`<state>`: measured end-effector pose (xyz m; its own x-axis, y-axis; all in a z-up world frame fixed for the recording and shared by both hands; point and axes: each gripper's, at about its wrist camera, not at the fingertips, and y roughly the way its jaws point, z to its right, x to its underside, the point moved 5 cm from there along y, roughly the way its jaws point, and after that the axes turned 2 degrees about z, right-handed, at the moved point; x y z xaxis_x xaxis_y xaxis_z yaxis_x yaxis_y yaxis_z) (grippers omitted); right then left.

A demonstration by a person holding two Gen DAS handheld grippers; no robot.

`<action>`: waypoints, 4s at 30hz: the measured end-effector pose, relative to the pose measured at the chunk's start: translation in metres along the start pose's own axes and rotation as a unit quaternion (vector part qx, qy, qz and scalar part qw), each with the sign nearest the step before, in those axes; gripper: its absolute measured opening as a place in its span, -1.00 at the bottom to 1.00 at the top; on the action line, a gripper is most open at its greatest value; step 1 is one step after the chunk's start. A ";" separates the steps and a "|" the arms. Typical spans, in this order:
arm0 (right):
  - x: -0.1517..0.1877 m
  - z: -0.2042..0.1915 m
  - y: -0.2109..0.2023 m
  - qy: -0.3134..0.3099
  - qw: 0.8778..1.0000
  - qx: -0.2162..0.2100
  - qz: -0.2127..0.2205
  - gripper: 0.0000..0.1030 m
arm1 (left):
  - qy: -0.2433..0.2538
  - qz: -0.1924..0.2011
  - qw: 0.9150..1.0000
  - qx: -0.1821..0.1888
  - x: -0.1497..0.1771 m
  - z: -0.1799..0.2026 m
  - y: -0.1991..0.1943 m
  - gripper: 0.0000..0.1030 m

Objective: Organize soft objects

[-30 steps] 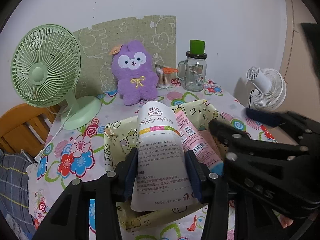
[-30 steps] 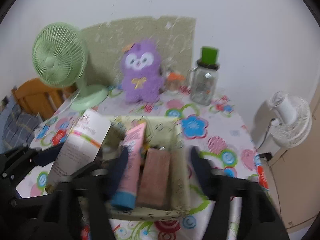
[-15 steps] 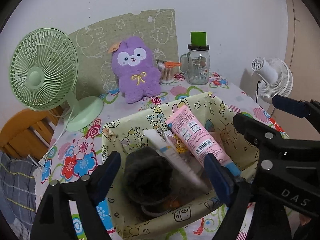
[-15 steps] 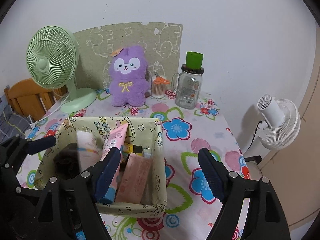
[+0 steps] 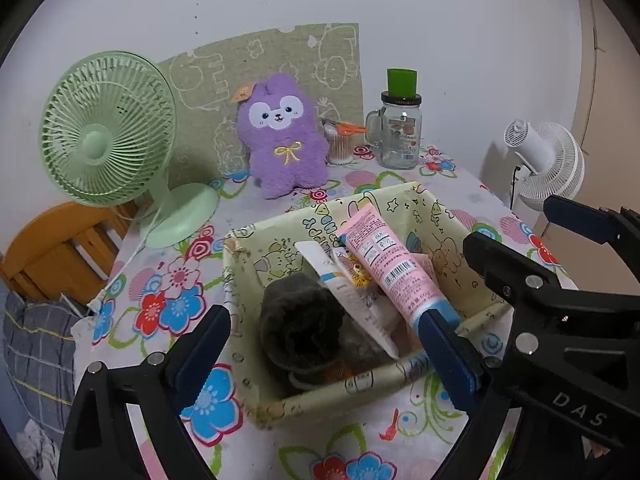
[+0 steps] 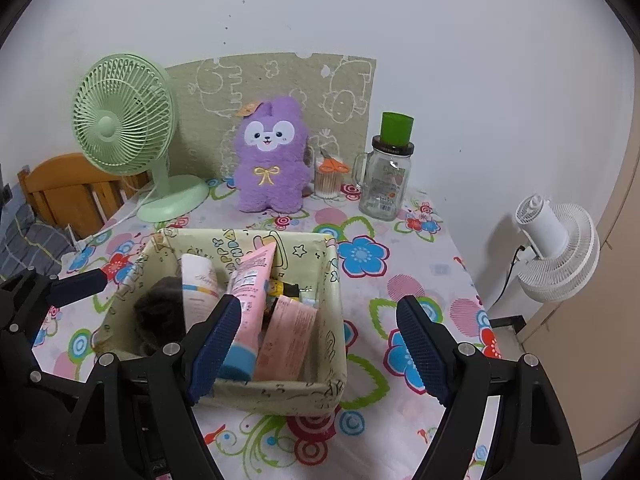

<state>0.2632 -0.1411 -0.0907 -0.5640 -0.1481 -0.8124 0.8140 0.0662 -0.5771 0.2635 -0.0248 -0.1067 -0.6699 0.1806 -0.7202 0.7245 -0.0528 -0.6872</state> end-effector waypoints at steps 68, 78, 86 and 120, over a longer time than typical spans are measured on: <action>0.074 -0.014 -0.200 0.002 0.997 0.009 0.082 0.83 | -0.097 0.115 0.988 -0.020 0.095 -0.016 -0.206 1.00; 0.085 -0.019 -0.204 0.001 0.996 0.008 0.087 0.84 | -0.104 0.131 0.985 -0.039 0.109 -0.021 -0.213 1.00; 0.086 -0.010 -0.200 0.019 0.996 0.005 0.091 0.83 | -0.091 0.133 0.986 -0.044 0.109 -0.014 -0.207 1.00; 0.079 -0.008 -0.203 0.032 0.994 0.012 0.108 0.83 | -0.095 0.139 0.985 -0.035 0.101 -0.010 -0.207 1.00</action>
<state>0.0526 -0.1583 -0.0385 -0.3828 -0.0696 -0.9212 0.9196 0.0663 -0.3871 0.0476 0.0145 -0.0358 -0.4581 -0.0186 -0.8887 0.8889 -0.0047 -0.4581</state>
